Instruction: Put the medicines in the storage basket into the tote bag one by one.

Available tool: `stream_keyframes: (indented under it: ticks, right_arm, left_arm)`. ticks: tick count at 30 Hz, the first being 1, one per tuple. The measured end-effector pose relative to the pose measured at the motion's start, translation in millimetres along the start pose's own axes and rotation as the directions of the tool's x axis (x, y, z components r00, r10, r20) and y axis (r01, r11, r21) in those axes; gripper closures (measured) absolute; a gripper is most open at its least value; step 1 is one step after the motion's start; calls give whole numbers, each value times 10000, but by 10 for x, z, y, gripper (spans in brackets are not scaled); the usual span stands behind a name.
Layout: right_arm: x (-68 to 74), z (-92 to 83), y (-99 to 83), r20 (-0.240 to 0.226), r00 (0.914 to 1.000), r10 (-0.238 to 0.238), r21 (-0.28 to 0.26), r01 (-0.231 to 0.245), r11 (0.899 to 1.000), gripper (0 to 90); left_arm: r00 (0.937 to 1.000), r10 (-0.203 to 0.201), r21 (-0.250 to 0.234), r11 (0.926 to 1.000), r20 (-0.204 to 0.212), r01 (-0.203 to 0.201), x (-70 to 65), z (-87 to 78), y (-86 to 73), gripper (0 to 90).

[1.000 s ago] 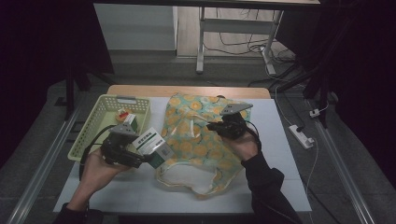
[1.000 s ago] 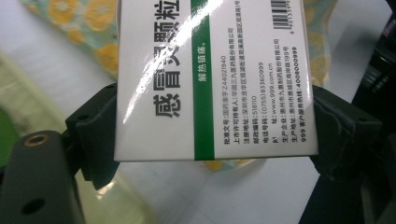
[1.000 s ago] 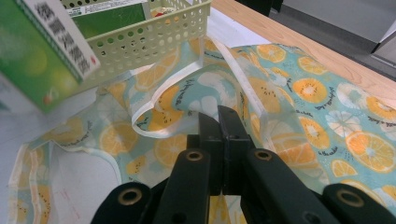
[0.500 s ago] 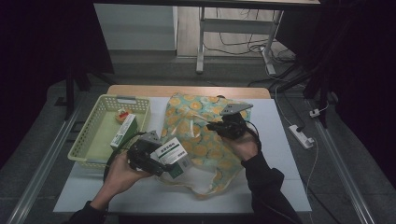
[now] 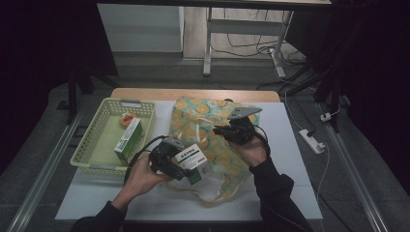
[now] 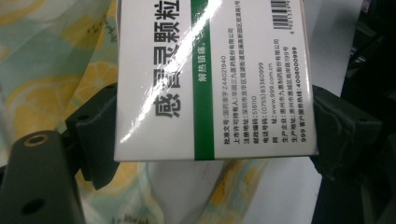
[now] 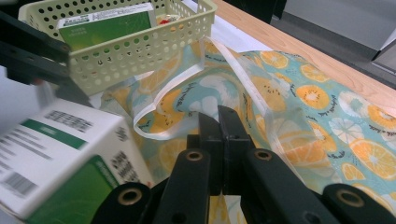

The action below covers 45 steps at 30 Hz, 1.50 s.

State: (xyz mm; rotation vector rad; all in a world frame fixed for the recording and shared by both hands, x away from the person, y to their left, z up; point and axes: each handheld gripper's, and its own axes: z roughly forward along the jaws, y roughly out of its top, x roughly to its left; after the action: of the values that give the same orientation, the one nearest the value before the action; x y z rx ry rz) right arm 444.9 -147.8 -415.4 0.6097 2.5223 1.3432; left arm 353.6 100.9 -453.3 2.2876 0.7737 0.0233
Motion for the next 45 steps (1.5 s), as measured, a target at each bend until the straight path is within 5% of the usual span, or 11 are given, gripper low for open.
stream_keyframes:
  ticks: [22,31,45]
  right_arm:
    - [41,10,18,-168,9998,-46,-68,45,10000,894]
    - [57,38,12,-249,9997,-72,45,73,10000,894]
    - [72,61,9,-314,9995,-91,108,94,9999,894]
  left_arm:
    - [9963,-648,247,9975,-561,662,321,325,299,168]
    - [9858,-876,121,9958,-1436,902,444,412,434,168]
    - [9668,-1408,-68,9898,-2134,1426,637,545,542,167]
